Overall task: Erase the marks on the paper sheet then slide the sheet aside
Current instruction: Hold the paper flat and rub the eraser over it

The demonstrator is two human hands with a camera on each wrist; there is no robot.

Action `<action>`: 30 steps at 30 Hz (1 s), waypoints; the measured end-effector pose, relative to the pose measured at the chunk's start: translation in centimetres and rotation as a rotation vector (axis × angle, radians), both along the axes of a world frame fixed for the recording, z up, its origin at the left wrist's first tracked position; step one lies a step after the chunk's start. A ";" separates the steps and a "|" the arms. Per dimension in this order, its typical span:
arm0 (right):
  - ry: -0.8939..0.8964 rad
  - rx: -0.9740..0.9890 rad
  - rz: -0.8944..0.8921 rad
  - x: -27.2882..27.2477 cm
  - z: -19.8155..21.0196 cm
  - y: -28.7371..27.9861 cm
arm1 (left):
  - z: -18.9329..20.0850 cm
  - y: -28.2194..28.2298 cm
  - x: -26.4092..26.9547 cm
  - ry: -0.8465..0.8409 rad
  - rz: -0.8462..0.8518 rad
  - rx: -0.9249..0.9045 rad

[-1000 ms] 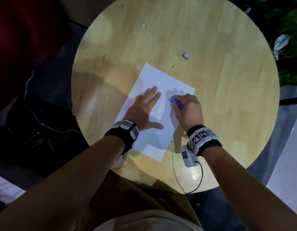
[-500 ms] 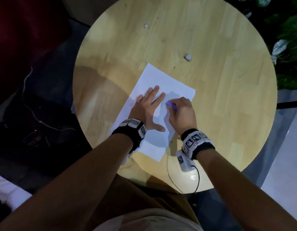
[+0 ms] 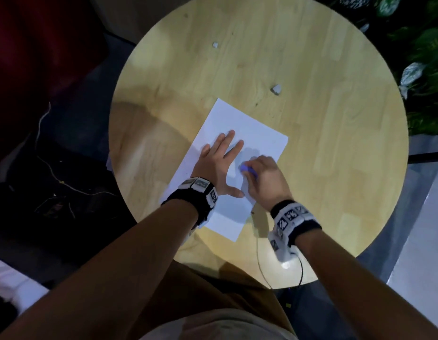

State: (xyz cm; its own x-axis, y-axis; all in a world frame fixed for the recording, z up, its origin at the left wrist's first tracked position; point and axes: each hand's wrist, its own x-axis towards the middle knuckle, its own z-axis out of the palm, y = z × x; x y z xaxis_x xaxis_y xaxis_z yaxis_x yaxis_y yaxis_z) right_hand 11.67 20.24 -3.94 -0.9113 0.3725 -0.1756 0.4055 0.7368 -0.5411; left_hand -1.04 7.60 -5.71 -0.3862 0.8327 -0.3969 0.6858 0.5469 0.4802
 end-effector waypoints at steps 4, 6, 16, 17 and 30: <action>0.053 0.082 -0.191 -2.7 -0.9 2.7 | 0.1 -0.1 0.0 0.000 -0.005 -0.014; 0.058 0.050 -0.166 -1.0 -0.8 0.4 | 0.1 -0.1 0.0 0.005 -0.003 -0.002; 0.068 0.062 -0.205 -0.9 -1.0 0.9 | 0.2 0.3 0.1 0.006 -0.027 -0.049; 0.055 0.034 -0.183 0.1 -0.8 -0.5 | 0.2 0.2 0.1 0.008 -0.024 -0.048; 0.044 -0.006 -0.028 2.4 0.6 -1.9 | 0.2 0.3 0.1 0.019 -0.012 -0.057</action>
